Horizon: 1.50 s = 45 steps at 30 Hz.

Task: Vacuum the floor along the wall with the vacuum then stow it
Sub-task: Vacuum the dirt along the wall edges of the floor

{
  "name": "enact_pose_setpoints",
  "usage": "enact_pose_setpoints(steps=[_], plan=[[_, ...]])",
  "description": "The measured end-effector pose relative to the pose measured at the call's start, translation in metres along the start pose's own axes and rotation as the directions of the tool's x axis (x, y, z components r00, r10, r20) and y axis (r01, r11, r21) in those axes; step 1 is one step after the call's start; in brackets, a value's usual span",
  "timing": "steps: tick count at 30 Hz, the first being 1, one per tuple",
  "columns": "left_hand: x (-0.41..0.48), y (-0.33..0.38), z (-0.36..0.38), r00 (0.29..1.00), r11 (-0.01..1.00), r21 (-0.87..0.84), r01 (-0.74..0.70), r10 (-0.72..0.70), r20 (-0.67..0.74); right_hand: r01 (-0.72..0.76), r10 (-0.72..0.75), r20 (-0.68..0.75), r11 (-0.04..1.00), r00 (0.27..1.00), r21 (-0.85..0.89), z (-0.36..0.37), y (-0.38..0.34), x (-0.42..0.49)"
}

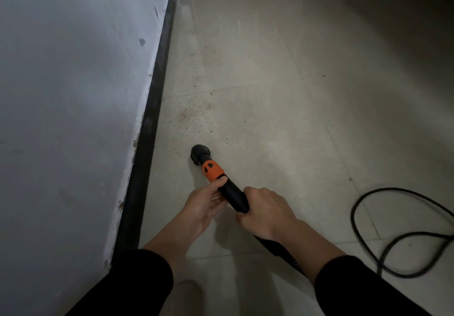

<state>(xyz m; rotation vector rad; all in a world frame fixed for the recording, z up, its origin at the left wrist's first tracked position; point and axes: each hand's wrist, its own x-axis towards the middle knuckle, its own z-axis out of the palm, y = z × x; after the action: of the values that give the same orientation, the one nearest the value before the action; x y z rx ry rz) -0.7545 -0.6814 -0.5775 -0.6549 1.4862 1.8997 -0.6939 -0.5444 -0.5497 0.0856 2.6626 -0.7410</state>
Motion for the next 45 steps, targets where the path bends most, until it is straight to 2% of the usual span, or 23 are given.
enact_pose_setpoints(steps=[9,15,19,24,29,38,45], plan=[[0.013,0.019,0.025,1.000,0.984,0.179,0.022,-0.019,-0.019,-0.102,0.107,-0.057,0.992,0.993,0.079,-0.009,0.006,0.001],[0.016,0.021,0.030,0.999,0.966,0.260,0.012,0.000,-0.046,-0.142,0.147,-0.042,0.984,0.988,0.104,-0.010,0.009,0.001],[0.017,0.016,0.037,0.998,0.968,0.250,-0.016,0.030,-0.054,-0.170,0.178,-0.055,0.979,0.983,0.115,-0.014,0.011,0.001],[0.017,0.001,0.050,0.993,0.989,0.127,-0.070,0.081,-0.084,-0.208,0.220,-0.082,0.970,0.972,0.127,-0.014,0.016,0.002],[0.021,-0.001,0.057,0.996,0.994,0.074,-0.078,0.082,-0.045,-0.244,0.259,-0.105,0.960,0.960,0.135,-0.013,0.020,0.003],[0.033,0.003,0.067,0.997,0.995,0.070,-0.073,0.073,0.004,-0.303,0.328,-0.153,0.938,0.932,0.166,-0.012,0.023,0.009],[0.040,0.005,0.082,0.997,0.990,0.129,-0.063,0.056,0.053,-0.361,0.396,-0.190,0.912,0.898,0.195,-0.017,0.030,0.006]])
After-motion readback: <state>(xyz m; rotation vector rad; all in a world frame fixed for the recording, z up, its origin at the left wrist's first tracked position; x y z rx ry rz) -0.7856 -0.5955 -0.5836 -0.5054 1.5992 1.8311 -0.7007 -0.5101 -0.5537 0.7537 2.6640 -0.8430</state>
